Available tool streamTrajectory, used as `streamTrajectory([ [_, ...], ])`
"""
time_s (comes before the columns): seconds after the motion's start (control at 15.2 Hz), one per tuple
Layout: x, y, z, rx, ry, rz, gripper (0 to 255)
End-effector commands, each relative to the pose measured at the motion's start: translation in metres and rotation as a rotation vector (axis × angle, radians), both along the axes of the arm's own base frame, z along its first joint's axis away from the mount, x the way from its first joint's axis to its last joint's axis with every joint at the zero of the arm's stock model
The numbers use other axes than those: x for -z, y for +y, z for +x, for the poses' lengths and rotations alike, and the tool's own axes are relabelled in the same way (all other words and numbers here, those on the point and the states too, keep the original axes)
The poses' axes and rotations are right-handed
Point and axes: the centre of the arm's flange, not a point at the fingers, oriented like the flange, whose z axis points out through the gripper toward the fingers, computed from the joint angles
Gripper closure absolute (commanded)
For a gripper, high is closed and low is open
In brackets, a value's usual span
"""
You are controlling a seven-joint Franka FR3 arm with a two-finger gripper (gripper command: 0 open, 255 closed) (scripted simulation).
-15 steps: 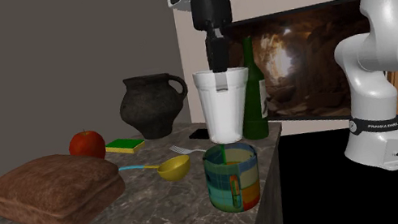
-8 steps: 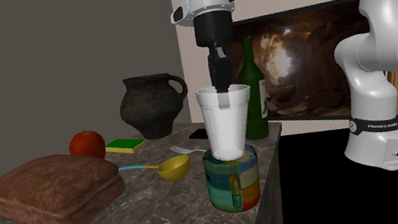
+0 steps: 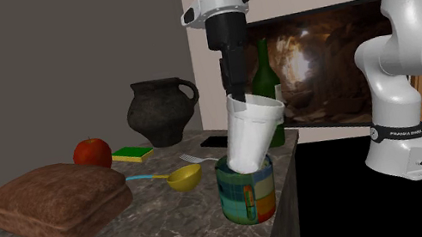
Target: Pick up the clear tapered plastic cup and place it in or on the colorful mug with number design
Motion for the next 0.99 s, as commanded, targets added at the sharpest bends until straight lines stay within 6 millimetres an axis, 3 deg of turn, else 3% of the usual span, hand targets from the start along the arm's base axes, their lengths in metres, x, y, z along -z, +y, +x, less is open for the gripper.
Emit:
streamTrajectory([
  [0.0,0.0,0.0,0.0,0.0,0.0,0.0,0],
  [0.13,0.0,0.0,0.0,0.0,0.0,0.0,0],
  [0.4,-0.05,-0.006,0.0,0.0,0.0,0.0,0],
  [0.92,-0.05,-0.006,0.0,0.0,0.0,0.0,0],
])
